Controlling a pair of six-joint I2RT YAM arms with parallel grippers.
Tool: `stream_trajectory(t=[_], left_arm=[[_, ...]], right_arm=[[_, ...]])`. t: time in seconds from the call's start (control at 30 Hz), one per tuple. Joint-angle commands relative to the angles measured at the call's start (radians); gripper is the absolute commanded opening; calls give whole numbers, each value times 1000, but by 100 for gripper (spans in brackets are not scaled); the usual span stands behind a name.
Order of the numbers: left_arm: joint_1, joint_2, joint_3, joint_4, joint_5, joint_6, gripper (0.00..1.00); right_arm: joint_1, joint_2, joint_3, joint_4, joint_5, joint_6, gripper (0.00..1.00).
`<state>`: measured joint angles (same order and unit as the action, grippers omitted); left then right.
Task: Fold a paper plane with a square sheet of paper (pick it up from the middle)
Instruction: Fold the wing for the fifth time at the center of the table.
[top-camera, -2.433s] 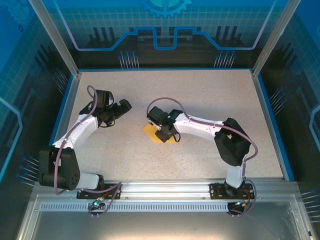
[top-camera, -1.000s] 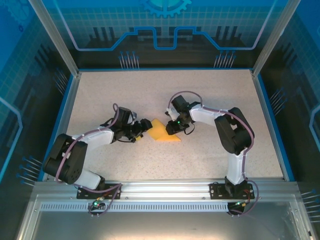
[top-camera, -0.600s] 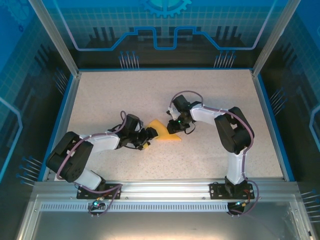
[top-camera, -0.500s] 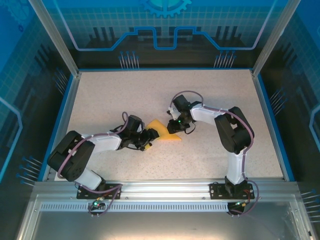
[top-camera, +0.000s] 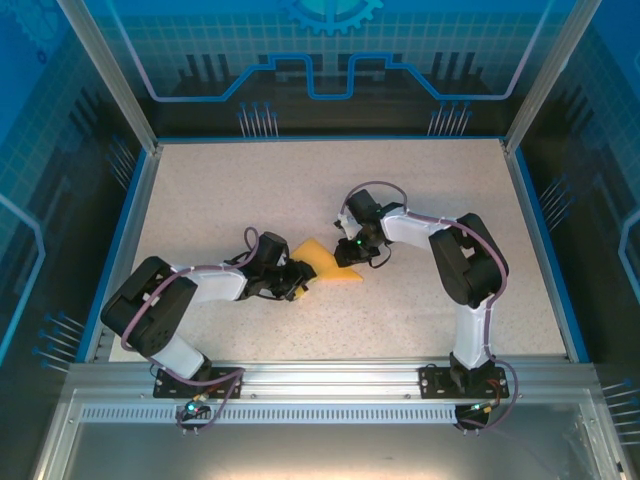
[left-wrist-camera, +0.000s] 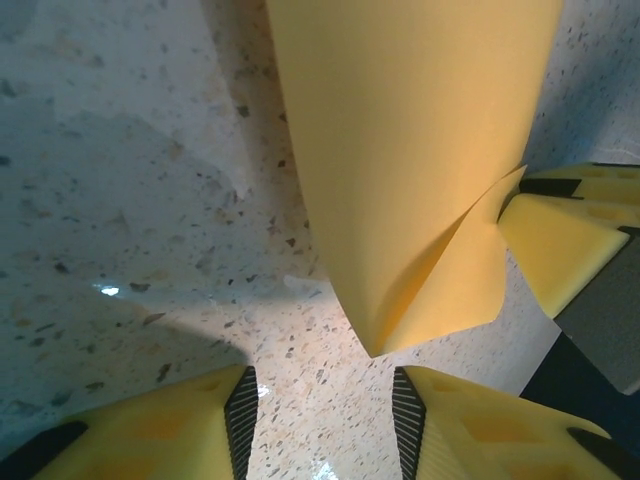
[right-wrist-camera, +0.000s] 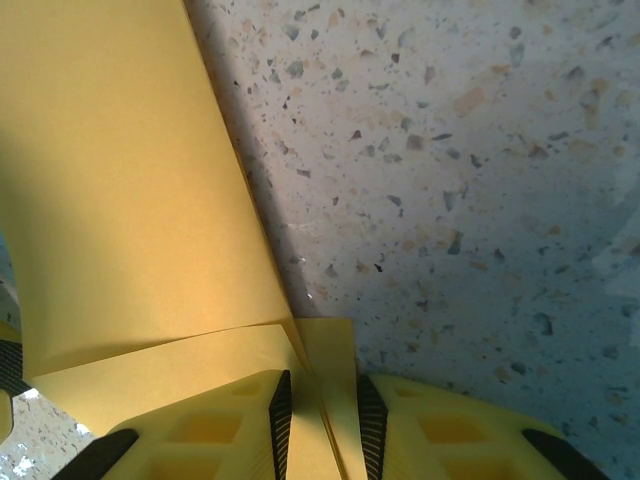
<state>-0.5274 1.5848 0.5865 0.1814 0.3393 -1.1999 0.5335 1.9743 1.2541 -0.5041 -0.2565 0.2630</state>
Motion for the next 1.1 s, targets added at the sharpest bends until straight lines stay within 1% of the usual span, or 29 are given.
stream_trajectory(t=[0.0, 0.17, 0.27, 0.47, 1.07], left_arm=[[-18, 57, 36, 143, -26, 5, 40], [-23, -17, 23, 49, -112, 24, 40], [-23, -51, 13, 26, -135, 25, 40], [-31, -52, 6, 30, -135, 13, 40], [-42, 39, 69, 65, -107, 11, 43]], right_arm=[[6, 65, -48, 14, -36, 15, 29], [6, 63, -53, 15, -29, 19, 28], [6, 61, -55, 15, -24, 21, 28], [6, 62, -57, 12, -18, 21, 28], [5, 59, -62, 19, -22, 24, 28]])
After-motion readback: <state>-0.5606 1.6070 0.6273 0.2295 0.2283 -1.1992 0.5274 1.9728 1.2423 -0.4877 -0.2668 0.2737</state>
